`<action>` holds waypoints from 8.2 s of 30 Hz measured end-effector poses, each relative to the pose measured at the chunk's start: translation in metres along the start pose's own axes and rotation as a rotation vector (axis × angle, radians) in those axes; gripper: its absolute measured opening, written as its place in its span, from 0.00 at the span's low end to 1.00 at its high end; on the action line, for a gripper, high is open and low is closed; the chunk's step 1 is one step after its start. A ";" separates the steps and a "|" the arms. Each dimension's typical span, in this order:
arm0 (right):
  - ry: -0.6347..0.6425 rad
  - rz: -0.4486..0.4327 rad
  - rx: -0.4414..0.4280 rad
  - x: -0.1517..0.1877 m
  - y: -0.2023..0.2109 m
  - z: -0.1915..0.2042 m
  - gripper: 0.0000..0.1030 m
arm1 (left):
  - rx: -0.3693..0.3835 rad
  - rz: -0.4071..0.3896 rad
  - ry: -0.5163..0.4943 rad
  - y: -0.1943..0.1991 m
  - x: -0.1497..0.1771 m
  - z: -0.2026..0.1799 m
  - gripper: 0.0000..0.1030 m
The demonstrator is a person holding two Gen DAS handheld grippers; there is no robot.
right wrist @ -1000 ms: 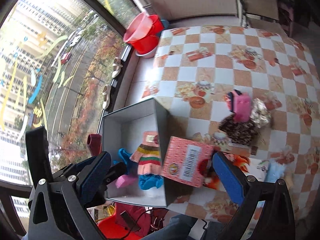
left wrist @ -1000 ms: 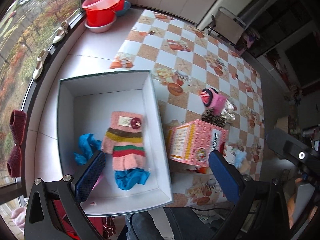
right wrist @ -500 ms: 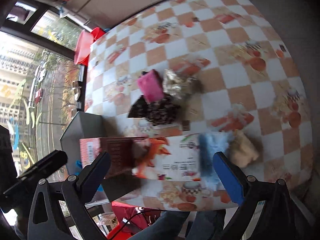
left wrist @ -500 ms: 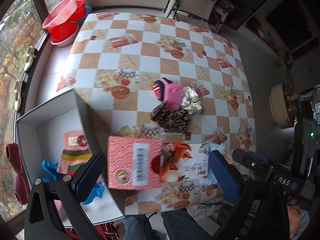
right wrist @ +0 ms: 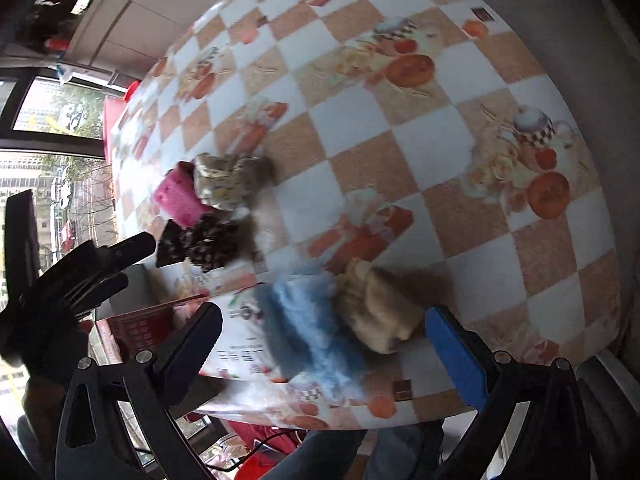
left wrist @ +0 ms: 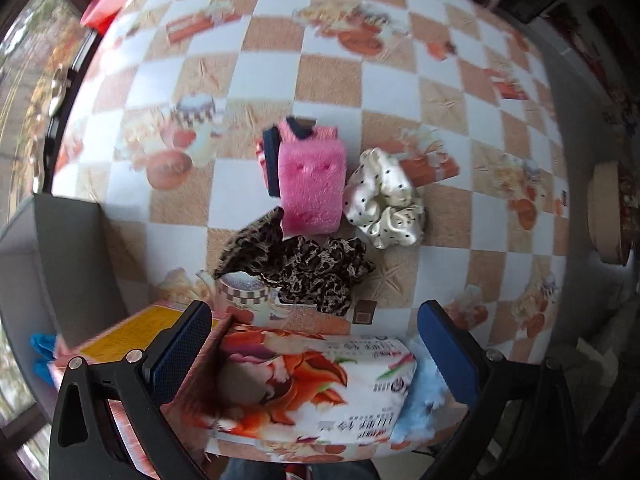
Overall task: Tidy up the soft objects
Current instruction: 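Grasp the beige knit item with the right tool while the left tool grasps the leopard scrunchie, then lift and carry the beige knit item and leopard scrunchie toward the white box, then lower both held items over the white box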
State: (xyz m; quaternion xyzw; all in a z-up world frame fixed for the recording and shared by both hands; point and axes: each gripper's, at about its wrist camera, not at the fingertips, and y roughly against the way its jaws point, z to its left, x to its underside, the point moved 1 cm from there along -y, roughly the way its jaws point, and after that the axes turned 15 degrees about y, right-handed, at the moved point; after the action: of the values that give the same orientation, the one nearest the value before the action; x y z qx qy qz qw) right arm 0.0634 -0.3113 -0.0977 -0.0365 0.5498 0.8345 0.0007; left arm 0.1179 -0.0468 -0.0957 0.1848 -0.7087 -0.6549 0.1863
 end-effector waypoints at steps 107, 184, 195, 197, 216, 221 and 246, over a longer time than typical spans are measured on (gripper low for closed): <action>0.079 0.024 0.039 0.045 0.002 -0.041 0.27 | 0.163 -0.069 -0.408 0.007 0.120 -0.033 0.34; 1.001 0.120 0.053 0.116 -0.073 0.418 0.27 | 0.143 -0.332 0.118 0.090 0.100 0.342 0.34; 0.955 0.105 0.070 0.106 -0.082 0.431 0.27 | 0.081 -0.328 0.181 0.080 0.084 0.348 0.34; 0.948 0.104 0.071 0.106 -0.082 0.430 0.27 | 0.072 -0.321 0.187 0.077 0.082 0.349 0.34; 0.959 0.114 0.063 0.102 -0.085 0.434 0.27 | 0.051 -0.318 0.188 0.075 0.074 0.348 0.34; 0.955 0.114 0.059 0.101 -0.087 0.433 0.27 | 0.044 -0.318 0.189 0.073 0.072 0.350 0.34; 0.969 0.106 0.094 0.093 -0.102 0.442 0.27 | 0.015 -0.321 0.192 0.069 0.041 0.353 0.34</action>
State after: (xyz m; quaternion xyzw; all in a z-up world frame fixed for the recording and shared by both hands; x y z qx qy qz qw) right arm -0.0521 0.1314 -0.0234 -0.3925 0.5251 0.6948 -0.2959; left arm -0.0968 0.2409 -0.0514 0.3586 -0.6539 -0.6502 0.1449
